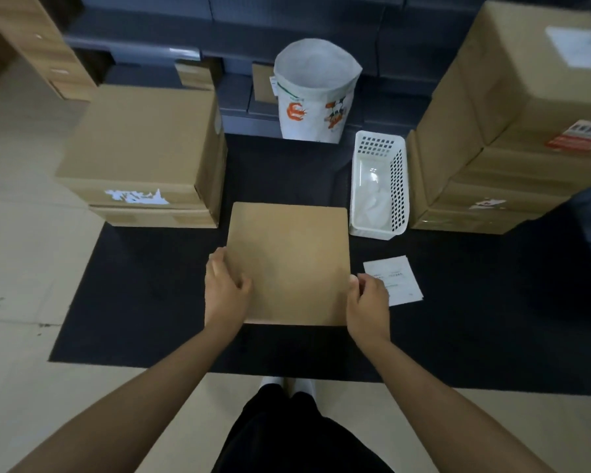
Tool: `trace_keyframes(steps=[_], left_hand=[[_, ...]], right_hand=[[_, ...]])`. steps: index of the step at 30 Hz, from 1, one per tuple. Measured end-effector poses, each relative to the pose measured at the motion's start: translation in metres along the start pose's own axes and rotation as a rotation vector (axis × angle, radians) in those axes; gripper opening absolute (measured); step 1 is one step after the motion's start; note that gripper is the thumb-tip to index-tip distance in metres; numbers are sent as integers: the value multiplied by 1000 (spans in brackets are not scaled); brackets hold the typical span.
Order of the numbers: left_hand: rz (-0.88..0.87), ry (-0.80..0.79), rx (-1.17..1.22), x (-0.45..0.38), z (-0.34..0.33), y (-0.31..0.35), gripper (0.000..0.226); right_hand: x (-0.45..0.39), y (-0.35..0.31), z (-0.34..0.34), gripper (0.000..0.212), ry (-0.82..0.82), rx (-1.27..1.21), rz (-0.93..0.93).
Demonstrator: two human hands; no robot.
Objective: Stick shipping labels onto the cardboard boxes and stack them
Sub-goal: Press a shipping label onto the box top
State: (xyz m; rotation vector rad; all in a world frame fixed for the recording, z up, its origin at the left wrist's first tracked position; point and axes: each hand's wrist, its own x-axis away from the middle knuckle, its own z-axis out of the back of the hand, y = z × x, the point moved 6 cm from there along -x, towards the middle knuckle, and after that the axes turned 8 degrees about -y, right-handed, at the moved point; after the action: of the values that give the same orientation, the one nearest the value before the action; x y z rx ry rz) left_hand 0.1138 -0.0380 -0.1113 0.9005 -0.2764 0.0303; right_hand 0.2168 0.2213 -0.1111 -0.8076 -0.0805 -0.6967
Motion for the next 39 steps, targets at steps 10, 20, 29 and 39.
trace_keyframes(steps=[10,20,29,39], left_hand=[[-551,-322,-587,0,-136,148,44],[-366,-524,-827,25,-251,164,52],[-361,-590,-969,45,-281,128,63],[-435,-562,-1041,44,-286,137,46]], right_hand=[[-54,43,82,48,-217,722,112],[-86,91,93,49,-448,701,311],[-76,122,77,40,-548,781,445],[-73,128,77,36,-544,824,540]])
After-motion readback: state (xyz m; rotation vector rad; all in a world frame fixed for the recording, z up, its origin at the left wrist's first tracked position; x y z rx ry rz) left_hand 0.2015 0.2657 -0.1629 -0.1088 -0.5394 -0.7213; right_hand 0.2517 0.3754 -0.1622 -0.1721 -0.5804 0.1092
